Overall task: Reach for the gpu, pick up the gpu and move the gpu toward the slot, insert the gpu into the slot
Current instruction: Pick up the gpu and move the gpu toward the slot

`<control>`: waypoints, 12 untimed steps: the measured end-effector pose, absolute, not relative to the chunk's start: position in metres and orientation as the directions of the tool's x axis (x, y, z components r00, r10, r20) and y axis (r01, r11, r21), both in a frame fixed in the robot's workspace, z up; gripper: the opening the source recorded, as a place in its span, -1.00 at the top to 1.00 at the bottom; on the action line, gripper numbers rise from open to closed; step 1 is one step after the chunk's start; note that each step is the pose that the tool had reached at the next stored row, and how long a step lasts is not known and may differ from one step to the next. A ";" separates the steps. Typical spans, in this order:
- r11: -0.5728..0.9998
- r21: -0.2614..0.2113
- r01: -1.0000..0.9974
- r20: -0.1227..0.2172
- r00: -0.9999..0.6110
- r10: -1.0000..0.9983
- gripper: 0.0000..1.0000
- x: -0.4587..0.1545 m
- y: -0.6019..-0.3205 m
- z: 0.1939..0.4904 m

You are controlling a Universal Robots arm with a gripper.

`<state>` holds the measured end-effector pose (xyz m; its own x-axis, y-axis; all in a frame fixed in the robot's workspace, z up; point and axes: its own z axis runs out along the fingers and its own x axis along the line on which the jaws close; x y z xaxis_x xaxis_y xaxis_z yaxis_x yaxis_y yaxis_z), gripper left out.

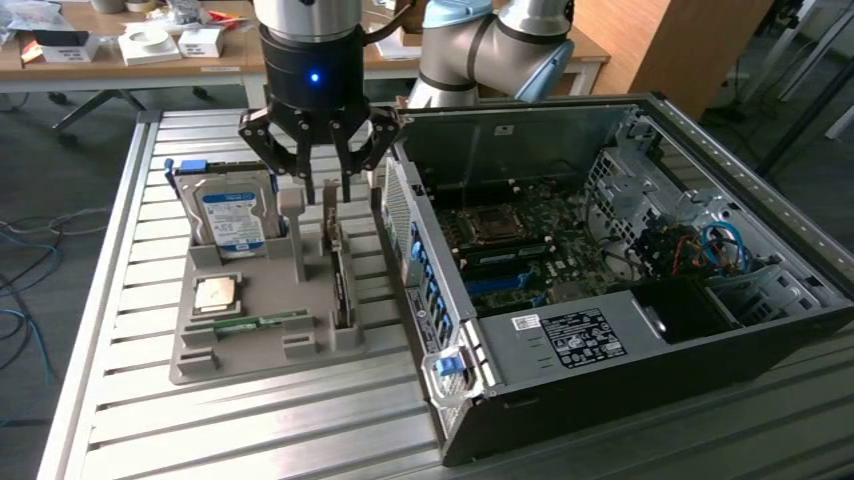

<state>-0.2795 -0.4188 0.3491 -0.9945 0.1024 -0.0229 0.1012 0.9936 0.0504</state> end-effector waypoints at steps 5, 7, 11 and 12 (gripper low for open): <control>0.994 0.050 0.101 -0.023 -0.994 0.102 0.17 -0.279 -0.419 0.342; 0.994 0.050 0.101 -0.023 -0.994 0.102 0.17 -0.279 -0.419 0.338; 0.994 0.050 0.101 -0.023 -0.994 0.102 0.17 -0.280 -0.419 0.332; 0.994 0.050 0.101 -0.023 -0.994 0.102 0.17 -0.279 -0.419 0.330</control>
<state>-0.2795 -0.4188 0.3304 -0.9945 0.1023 -0.0228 0.1011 0.9936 0.0503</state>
